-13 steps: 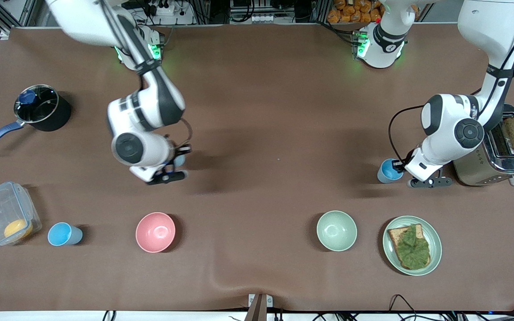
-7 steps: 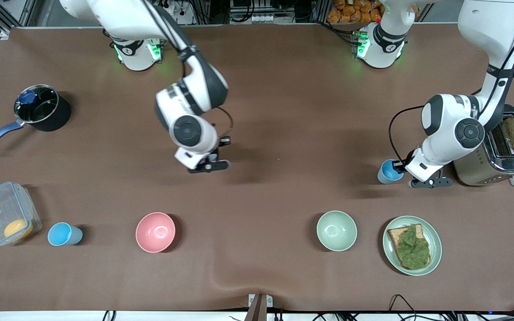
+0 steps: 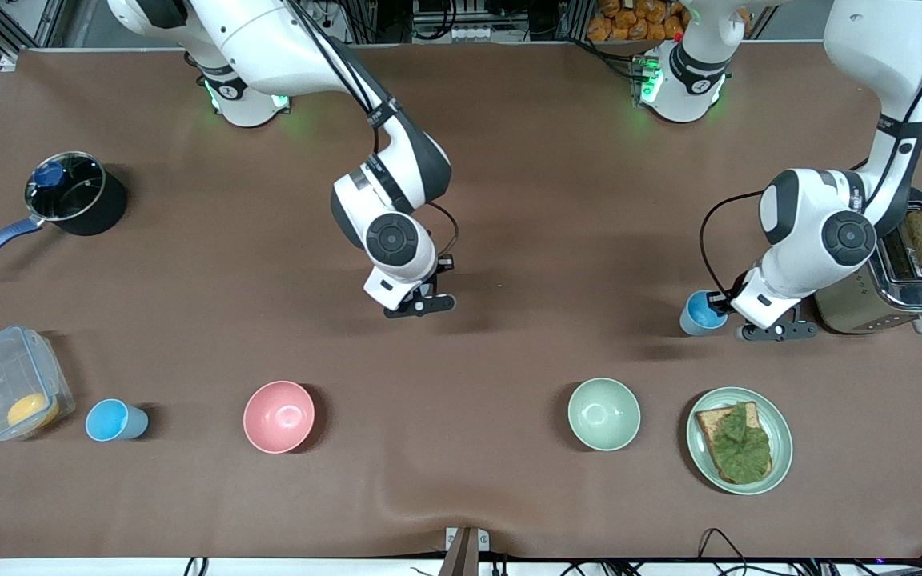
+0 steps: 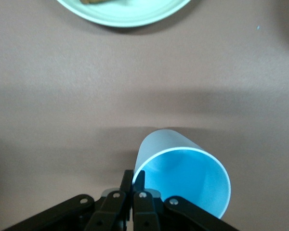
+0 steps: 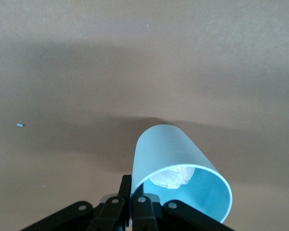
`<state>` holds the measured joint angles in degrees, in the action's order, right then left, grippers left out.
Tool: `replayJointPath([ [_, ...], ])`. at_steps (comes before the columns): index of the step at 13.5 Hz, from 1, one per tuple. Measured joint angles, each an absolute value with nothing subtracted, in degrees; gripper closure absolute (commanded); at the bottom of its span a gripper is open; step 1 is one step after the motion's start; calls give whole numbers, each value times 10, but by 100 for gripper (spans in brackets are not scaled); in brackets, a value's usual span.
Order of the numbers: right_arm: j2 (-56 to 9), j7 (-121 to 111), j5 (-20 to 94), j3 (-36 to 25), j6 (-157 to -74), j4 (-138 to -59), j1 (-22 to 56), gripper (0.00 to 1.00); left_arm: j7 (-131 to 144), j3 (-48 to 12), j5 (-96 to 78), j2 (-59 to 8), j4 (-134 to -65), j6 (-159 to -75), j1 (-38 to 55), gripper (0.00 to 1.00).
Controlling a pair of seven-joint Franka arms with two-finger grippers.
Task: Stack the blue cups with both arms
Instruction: 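Carry the blue cup with the right gripper to mid-table and set it down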
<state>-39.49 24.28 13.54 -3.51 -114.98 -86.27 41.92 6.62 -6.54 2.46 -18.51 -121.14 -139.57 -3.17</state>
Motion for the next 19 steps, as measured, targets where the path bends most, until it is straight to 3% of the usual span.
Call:
replayJointPath([
  [3,-408,245,136,-35,-1168,-861,429,98,66,-66,25,-180,-1205,-1396,-31,100],
  [4,-410,246,135,-36,-1168,-859,432,21,66,-66,25,-180,-1203,-1396,-31,100],
  [5,-410,246,135,-37,-1167,-859,433,0,66,-66,25,-180,-1201,-1395,-31,100],
  [12,-414,253,136,-39,-1203,-842,447,0,66,-72,25,-178,-1168,-1351,-28,100],
  [19,-395,253,136,-51,-1015,-745,387,0,81,-106,25,-164,-1113,-1267,-28,100],
])
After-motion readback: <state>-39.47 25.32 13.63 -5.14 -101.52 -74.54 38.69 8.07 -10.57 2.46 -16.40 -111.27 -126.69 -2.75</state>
